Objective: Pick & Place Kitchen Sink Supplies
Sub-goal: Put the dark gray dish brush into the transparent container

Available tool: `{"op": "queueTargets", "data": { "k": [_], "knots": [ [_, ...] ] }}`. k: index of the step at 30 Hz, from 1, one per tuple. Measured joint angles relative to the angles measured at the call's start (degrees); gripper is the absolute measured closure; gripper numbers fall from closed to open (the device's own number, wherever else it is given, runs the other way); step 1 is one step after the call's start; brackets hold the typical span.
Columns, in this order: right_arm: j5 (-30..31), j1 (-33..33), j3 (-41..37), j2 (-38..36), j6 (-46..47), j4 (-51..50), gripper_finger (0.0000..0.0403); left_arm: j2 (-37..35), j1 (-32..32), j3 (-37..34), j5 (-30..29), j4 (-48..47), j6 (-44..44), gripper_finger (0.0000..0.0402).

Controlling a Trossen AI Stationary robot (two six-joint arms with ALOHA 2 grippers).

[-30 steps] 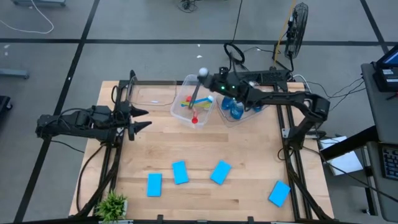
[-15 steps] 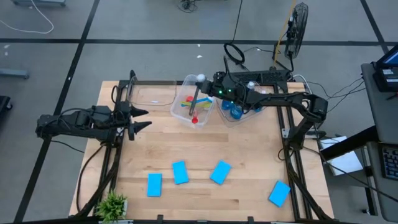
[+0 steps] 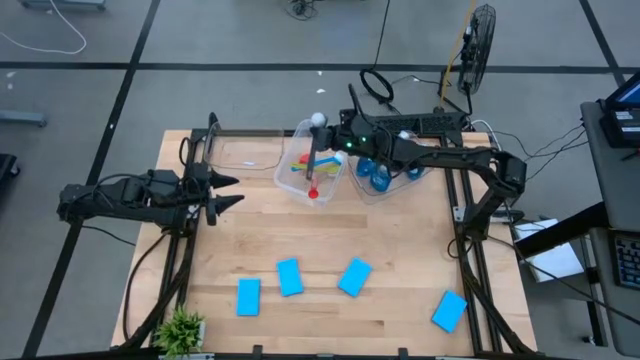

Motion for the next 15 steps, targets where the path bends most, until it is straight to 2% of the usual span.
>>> {"op": "queueTargets", "data": {
  "k": [5,15],
  "knots": [
    [4.1,1.2,0.3,0.0,-1.8,-1.5,0.0386,0.0,0.0,0.0,0.0,0.0,-1.0,0.0113],
    [5.4,2.1,0.3,3.0,-0.5,-2.7,0.0386,0.0,0.0,0.0,0.2,0.0,-2.4,0.0127]
  ]
}}
